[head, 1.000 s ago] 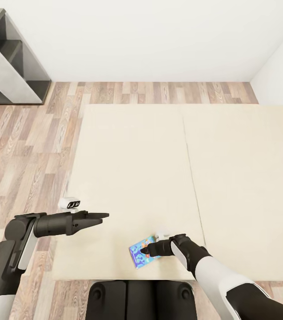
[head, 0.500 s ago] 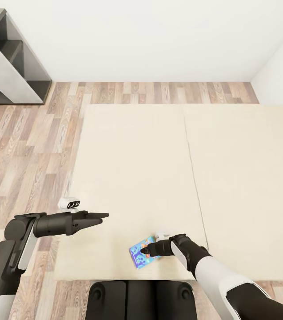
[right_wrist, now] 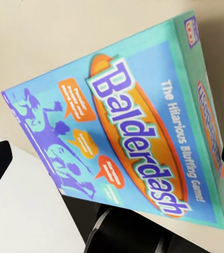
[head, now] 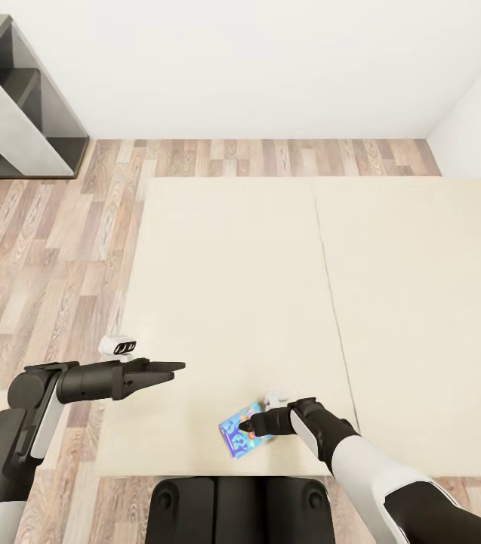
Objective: Put all the toys in the child's room - the three board games (two on the bed and one on the table), the two jigsaw puzzles on the table, and the tennis ball on the table - inside the toy box on the table in the child's room.
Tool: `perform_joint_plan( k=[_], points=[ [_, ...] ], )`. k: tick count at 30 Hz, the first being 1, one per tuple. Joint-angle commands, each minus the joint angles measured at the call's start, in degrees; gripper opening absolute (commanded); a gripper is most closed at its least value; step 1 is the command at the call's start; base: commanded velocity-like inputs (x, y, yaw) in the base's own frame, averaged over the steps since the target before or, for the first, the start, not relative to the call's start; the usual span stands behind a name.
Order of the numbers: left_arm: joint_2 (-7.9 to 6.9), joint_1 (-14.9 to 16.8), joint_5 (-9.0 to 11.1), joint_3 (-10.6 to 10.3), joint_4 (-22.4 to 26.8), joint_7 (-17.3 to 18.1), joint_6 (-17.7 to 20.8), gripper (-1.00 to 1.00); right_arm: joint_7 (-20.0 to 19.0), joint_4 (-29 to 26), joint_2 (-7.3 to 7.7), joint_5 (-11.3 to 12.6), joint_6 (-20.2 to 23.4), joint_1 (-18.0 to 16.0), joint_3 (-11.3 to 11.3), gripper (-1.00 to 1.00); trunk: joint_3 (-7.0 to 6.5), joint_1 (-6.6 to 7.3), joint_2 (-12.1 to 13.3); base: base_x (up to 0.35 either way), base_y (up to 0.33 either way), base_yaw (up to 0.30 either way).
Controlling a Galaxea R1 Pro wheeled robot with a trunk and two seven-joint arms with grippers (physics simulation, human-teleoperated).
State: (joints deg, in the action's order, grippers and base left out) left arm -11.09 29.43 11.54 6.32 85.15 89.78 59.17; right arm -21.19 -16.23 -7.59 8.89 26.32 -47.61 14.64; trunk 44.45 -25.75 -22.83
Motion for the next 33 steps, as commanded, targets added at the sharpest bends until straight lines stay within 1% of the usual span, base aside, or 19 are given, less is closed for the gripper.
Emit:
perform_joint_plan(
  k=[1, 33],
  points=[
    [-0.01, 0.02, -0.03, -0.02, 0.01, 0.22, 0.62, 1.00, 0.10, -0.06, 0.04, 0.60, 0.32, -0.02, 0.39, 1.00, 0.06, -0.03, -0.09, 0.000, 0.050, 0.000],
    [-0.06, 0.02, -0.01, 0.01, 0.01, 0.22, 0.61, 1.00, 0.10, -0.07, 0.03, 0.60, 0.31, -0.02, 0.39, 1.00, 0.06, -0.03, -0.09, 0.000, 0.031, 0.000]
  ],
)
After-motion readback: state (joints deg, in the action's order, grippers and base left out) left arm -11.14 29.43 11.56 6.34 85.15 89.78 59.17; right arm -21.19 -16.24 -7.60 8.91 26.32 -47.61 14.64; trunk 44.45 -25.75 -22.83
